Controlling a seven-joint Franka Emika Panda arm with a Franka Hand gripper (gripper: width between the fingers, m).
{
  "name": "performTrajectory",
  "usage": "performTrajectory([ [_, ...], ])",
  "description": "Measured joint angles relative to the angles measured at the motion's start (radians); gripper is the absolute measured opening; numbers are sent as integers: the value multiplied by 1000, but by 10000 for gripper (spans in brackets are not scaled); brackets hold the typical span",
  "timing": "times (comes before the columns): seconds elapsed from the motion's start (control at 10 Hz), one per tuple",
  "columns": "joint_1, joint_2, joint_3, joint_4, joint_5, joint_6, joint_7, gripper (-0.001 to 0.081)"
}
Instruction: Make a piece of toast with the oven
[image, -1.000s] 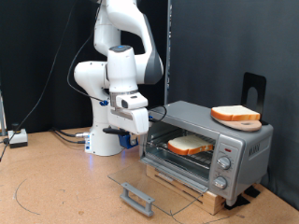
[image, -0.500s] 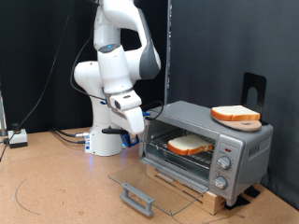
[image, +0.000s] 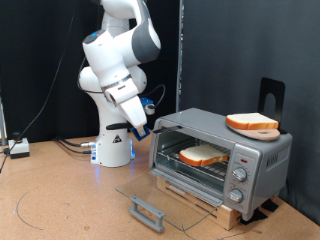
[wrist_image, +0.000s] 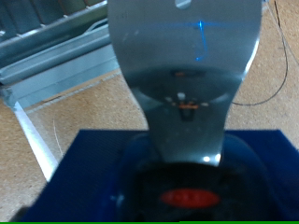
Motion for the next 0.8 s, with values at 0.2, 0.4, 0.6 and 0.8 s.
performTrajectory([
  [0.2, -3, -27, -6, 16, -36, -56, 3, 396],
  [0.4, 2, -25, -9, 15, -8, -76, -15, 396],
  [0.6, 29, -40, -33, 38, 48, -233, -86, 396],
  [0.8, 64, -81, -34, 49, 71, -333, -129, 396],
])
